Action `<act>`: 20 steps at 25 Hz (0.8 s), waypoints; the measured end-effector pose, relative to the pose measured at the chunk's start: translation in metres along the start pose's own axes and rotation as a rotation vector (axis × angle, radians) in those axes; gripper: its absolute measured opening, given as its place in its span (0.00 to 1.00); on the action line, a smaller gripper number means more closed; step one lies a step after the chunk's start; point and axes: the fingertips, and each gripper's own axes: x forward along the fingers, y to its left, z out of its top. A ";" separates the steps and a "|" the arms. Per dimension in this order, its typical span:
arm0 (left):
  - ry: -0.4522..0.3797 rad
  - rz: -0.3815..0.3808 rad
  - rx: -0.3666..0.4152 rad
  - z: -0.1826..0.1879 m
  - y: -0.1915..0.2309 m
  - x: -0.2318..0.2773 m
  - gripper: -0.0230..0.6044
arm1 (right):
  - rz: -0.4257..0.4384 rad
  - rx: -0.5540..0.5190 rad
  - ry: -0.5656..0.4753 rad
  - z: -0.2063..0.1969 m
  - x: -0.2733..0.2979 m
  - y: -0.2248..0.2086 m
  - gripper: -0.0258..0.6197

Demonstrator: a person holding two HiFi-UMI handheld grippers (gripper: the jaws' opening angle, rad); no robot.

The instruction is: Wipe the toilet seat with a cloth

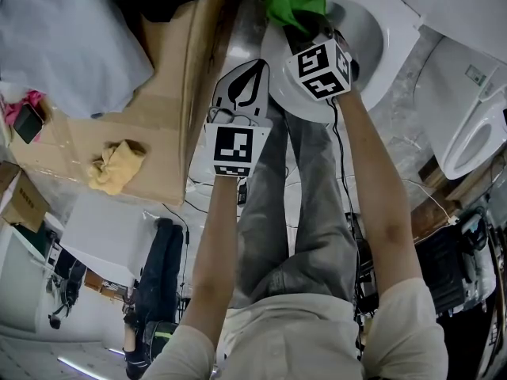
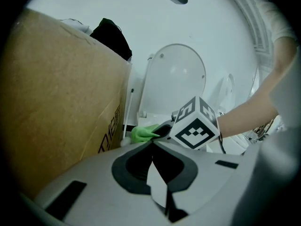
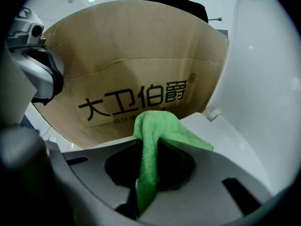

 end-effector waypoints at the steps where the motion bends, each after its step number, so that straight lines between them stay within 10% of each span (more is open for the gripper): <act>1: 0.001 0.000 0.000 -0.001 0.000 -0.001 0.06 | 0.002 0.000 0.001 -0.001 0.000 0.003 0.11; 20: 0.024 0.011 -0.012 -0.026 -0.005 -0.021 0.06 | 0.062 -0.025 0.010 -0.020 -0.011 0.056 0.11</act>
